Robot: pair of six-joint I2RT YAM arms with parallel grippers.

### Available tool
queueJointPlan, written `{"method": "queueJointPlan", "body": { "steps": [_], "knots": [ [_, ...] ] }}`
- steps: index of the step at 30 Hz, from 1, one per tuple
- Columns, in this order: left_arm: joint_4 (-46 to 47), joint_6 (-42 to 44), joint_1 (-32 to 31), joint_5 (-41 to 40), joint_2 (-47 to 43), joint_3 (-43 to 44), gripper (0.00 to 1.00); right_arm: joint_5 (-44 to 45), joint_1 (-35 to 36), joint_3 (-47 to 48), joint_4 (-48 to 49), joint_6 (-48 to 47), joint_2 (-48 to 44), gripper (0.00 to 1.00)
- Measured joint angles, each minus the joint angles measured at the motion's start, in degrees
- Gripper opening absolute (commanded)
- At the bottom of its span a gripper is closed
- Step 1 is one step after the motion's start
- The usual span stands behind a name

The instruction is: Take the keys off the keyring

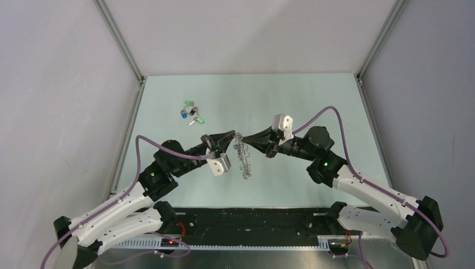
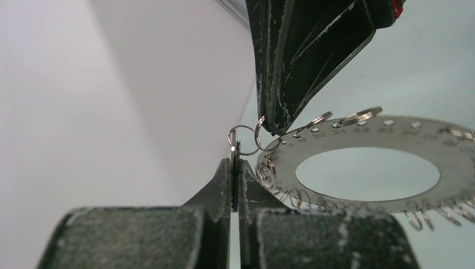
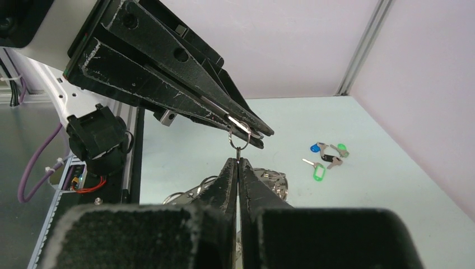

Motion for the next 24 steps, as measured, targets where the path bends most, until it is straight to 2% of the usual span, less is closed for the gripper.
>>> {"method": "queueJointPlan", "body": {
  "steps": [18,24],
  "knots": [
    [0.4,0.2,0.0,0.0,0.0,0.0,0.00,0.7,0.0,0.0,3.7,4.9,-2.5,0.00],
    [0.5,0.7,0.0,0.0,0.0,0.0,0.00,3.3,0.2,0.0,3.7,5.2,-2.5,0.00]
  ]
}}
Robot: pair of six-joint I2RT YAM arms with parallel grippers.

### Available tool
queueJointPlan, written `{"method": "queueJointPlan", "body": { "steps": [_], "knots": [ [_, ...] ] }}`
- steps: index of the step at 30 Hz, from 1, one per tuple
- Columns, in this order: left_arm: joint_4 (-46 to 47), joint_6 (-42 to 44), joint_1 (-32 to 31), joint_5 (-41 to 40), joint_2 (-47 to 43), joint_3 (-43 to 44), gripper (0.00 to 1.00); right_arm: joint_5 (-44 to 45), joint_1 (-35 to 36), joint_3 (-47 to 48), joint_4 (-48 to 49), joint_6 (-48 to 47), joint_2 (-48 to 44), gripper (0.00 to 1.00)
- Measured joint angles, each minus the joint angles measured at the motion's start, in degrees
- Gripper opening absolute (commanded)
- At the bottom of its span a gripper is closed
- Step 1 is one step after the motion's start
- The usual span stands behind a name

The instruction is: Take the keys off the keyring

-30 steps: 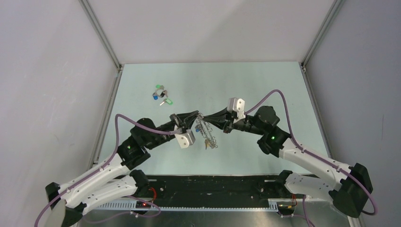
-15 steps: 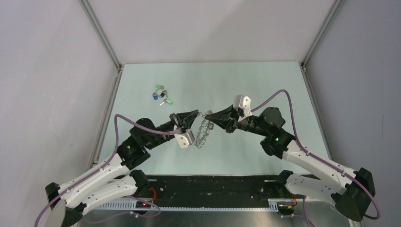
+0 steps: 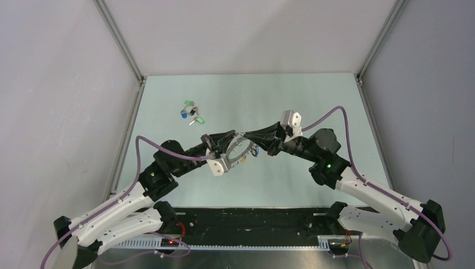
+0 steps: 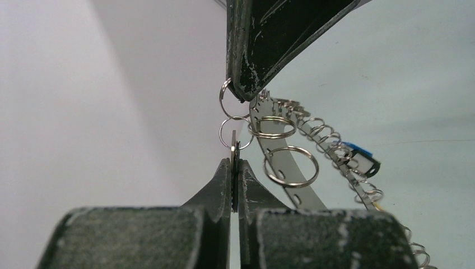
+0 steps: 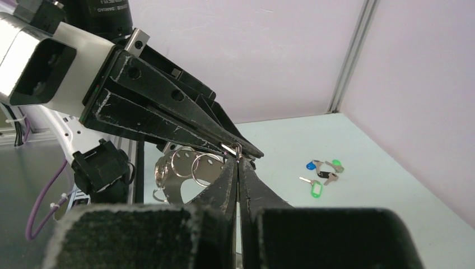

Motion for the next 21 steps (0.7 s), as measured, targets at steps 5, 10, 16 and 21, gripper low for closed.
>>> {"method": "queueJointPlan", "body": {
  "steps": [5,10,16,21],
  "knots": [
    [0.4,0.4,0.0,0.0,0.0,0.0,0.00,2.2,0.2,0.0,-0.4,1.2,0.0,0.00],
    [0.4,0.5,-0.1,0.0,-0.2,0.0,0.00,3.5,0.4,0.0,-1.4,2.1,0.0,0.00],
    [0.3,0.5,0.0,0.0,-0.2,0.0,0.00,4.7,0.5,0.9,-4.5,2.9,0.9,0.00],
    [-0.1,0.9,0.0,0.0,-0.2,-0.2,0.00,4.6,0.6,1.3,-5.9,3.2,1.4,0.00]
  ]
}}
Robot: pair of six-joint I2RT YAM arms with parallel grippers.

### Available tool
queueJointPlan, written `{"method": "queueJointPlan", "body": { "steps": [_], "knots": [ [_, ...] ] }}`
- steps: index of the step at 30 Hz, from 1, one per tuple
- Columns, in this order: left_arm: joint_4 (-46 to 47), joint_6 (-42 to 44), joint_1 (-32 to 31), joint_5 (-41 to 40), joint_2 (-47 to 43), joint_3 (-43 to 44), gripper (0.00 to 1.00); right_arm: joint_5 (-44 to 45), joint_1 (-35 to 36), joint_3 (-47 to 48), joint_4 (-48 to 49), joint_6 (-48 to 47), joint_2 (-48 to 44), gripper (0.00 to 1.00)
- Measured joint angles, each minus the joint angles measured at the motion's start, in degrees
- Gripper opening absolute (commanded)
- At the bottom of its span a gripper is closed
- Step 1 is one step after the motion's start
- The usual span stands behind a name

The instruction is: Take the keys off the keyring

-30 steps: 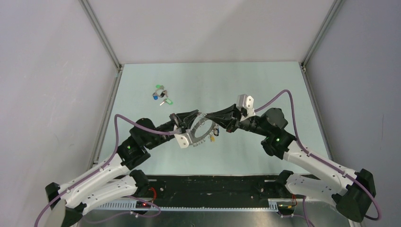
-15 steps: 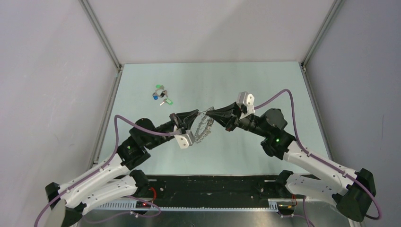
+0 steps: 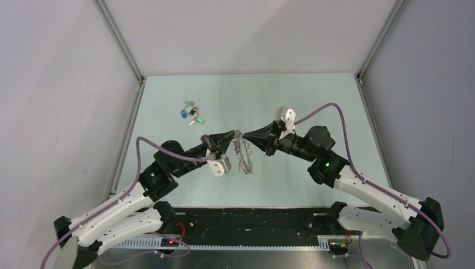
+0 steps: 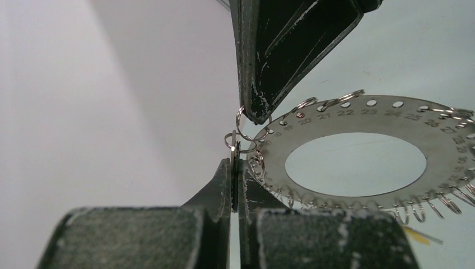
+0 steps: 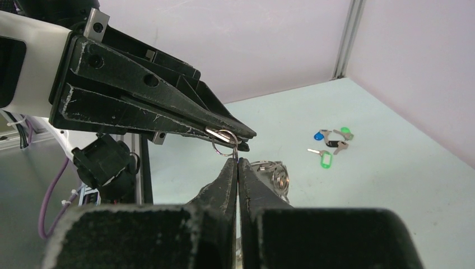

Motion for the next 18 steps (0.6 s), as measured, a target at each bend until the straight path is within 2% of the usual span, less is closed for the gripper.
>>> {"method": "queueJointPlan", "body": {
  "steps": [18],
  "knots": [
    [-0.3,0.1,-0.2,0.5,-0.2,-0.5,0.00,-11.3,-0.1,3.1,-6.3,-3.6,-0.1,0.00]
  ]
}}
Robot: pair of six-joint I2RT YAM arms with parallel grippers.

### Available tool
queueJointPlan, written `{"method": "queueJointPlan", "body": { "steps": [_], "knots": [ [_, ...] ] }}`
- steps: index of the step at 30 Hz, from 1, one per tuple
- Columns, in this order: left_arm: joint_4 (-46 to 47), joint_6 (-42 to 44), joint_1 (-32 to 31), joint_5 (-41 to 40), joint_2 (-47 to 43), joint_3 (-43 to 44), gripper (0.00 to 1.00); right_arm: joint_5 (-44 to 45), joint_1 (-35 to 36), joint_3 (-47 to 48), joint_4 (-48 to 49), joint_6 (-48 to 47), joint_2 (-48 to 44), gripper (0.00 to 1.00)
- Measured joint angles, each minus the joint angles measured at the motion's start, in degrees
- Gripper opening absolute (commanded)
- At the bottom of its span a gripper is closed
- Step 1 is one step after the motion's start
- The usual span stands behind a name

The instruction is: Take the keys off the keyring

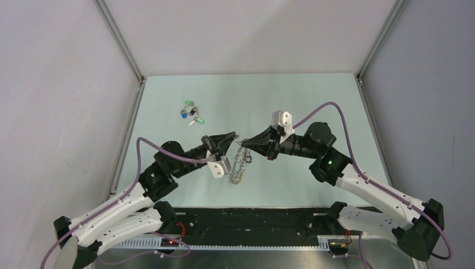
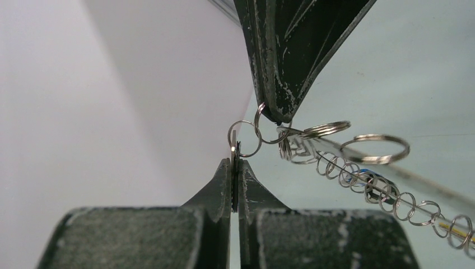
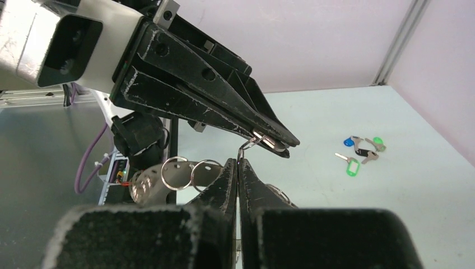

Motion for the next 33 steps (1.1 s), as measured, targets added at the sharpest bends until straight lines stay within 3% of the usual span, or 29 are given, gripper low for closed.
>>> {"method": "queueJointPlan", "body": {
  "steps": [13,33],
  "knots": [
    [0.0,0.0,0.0,0.5,-0.2,0.0,0.00,-2.9,0.0,2.5,-2.1,0.9,1.6,0.00],
    [-2.5,0.5,0.0,1.0,-0.9,0.0,0.00,-6.1,-0.2,7.6,-10.3,13.0,6.2,0.00]
  ]
}}
